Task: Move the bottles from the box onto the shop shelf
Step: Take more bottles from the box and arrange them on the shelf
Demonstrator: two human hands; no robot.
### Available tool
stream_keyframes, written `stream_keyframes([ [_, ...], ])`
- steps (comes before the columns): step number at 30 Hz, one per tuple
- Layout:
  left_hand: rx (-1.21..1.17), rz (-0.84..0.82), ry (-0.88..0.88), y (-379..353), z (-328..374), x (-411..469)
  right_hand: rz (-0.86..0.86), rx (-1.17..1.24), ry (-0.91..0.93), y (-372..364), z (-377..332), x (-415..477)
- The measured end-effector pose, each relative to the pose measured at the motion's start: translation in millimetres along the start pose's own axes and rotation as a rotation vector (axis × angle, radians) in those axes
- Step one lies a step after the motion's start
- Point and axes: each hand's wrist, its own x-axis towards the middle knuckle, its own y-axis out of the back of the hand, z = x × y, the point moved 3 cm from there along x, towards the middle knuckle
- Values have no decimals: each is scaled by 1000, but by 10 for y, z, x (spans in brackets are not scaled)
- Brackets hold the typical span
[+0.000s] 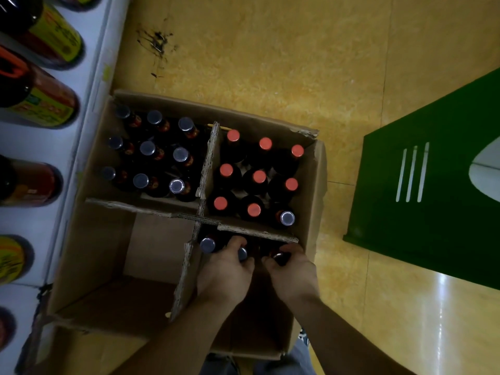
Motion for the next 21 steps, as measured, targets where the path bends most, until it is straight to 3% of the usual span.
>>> stream_keyframes([
  [21,34,47,-17,-13,-6,-135,59,-11,135,92,62,-150],
])
